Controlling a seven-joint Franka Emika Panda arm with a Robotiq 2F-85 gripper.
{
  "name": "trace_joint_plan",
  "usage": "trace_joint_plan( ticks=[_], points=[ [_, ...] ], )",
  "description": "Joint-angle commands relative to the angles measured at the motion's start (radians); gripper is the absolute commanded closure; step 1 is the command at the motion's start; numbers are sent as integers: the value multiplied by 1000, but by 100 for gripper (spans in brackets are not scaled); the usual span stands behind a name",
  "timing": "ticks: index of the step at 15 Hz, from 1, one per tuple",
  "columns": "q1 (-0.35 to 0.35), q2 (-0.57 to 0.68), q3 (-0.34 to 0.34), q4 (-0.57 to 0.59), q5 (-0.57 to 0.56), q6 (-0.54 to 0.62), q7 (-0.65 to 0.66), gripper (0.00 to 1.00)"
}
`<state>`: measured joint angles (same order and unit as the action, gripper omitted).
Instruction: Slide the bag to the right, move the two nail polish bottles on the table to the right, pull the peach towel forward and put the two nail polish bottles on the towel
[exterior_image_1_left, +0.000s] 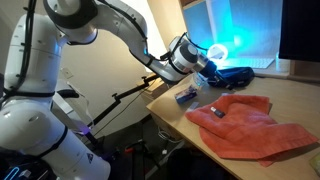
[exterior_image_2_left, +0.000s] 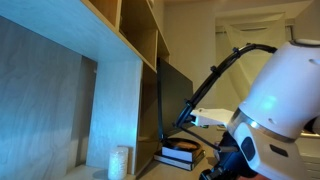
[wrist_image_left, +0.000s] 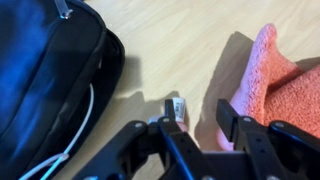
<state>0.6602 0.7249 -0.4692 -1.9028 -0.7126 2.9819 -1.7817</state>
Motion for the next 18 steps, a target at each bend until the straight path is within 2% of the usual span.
trace_joint_plan(
  ticks=[1, 4, 5, 7, 9, 12, 18],
  points=[
    [-78, -41, 110, -34, -151, 10, 64, 22],
    [-247, -10, 324, 19, -214, -19, 11, 0],
    [-300, 1, 389, 31, -219, -30, -11, 0],
    [-374, 22, 478, 50, -208, -68, -58, 0],
    [-428, 43, 534, 78, -192, -97, -97, 0],
    [-464, 65, 569, 119, -174, -169, -127, 0],
    [-466, 70, 597, 185, -165, -300, -149, 0]
  ],
)
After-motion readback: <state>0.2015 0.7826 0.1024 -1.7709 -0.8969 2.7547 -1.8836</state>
